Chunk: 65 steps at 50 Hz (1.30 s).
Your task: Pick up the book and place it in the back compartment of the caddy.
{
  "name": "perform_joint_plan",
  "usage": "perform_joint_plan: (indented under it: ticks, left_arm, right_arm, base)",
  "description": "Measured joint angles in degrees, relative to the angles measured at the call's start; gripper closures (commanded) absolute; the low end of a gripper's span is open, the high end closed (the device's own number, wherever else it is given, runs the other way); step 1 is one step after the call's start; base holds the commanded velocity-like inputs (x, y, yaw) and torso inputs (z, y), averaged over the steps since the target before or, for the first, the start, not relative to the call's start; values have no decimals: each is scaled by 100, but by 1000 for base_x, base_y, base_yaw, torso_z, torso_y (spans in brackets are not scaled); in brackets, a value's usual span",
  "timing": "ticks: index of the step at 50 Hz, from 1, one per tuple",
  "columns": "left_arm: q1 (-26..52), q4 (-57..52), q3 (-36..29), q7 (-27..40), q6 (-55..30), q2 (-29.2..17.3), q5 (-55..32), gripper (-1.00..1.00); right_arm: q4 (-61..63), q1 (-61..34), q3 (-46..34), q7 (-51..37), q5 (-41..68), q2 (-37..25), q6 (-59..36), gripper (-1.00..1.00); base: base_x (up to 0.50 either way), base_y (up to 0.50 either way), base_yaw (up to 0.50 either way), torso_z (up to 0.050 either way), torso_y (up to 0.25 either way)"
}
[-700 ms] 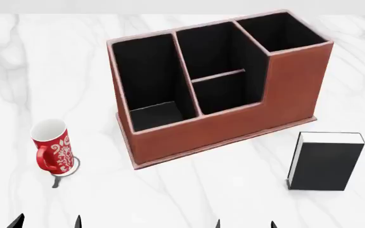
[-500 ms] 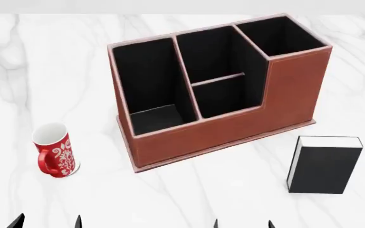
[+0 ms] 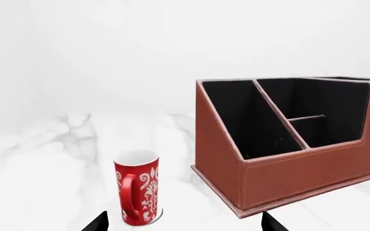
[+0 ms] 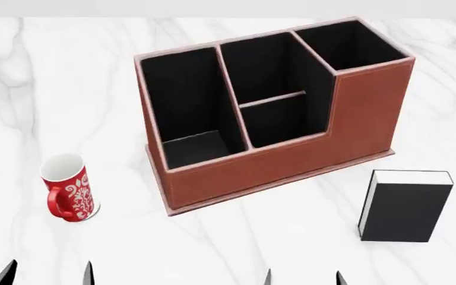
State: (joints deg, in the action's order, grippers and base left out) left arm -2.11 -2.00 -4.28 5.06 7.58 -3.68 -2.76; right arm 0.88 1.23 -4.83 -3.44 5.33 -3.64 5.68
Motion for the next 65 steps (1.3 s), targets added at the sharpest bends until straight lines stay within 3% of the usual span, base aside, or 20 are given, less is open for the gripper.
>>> perform_joint_plan:
  ticks: [36, 65]
  left_arm:
    - [-759, -374, -41, 670, 3175, -173, 224, -100]
    - [-928, -436, -75, 1010, 3956, -336, 210, -100]
  right_arm:
    - [868, 816, 51, -183, 477, -228, 2029, -100]
    - [826, 975, -3, -418, 428, -309, 2824, -100]
  base:
    - [0, 0, 0, 0, 0]
    - [0, 0, 0, 0, 0]
